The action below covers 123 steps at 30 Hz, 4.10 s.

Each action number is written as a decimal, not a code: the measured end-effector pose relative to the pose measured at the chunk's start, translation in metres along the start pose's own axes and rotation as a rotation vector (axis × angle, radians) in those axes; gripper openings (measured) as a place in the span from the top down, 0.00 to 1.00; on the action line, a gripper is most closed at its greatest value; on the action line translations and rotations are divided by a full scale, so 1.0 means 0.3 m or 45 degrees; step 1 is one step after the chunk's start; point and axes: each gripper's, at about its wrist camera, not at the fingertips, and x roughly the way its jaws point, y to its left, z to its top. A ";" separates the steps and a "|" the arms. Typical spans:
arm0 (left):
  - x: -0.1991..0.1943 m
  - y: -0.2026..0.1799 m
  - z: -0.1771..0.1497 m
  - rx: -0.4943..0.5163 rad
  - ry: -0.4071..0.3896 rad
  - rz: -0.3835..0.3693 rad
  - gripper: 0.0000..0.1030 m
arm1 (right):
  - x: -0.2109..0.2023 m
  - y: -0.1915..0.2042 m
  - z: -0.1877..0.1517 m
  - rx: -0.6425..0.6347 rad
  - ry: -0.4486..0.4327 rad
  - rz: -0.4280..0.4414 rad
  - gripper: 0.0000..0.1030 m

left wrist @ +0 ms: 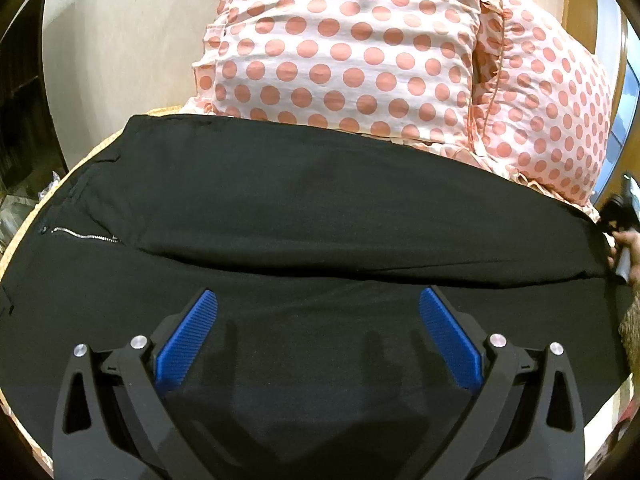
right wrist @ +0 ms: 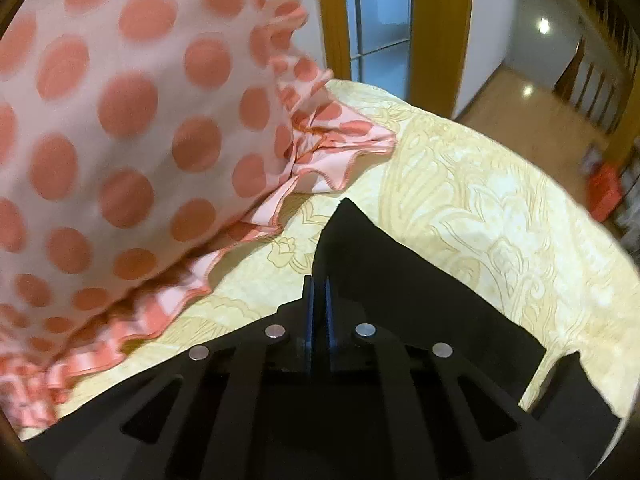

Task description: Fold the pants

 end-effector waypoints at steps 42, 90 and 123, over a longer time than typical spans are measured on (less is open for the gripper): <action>-0.122 0.092 0.067 -0.045 -0.109 0.005 0.02 | -0.397 -0.562 -0.383 0.499 -0.053 0.806 0.97; -0.302 0.605 -0.331 -0.701 -0.007 -0.001 0.88 | -0.442 -0.827 -0.447 0.454 -0.050 0.637 0.97; -0.348 0.607 -0.390 -0.603 -0.039 -0.081 0.83 | -0.484 -0.843 -0.480 0.270 -0.102 0.460 0.97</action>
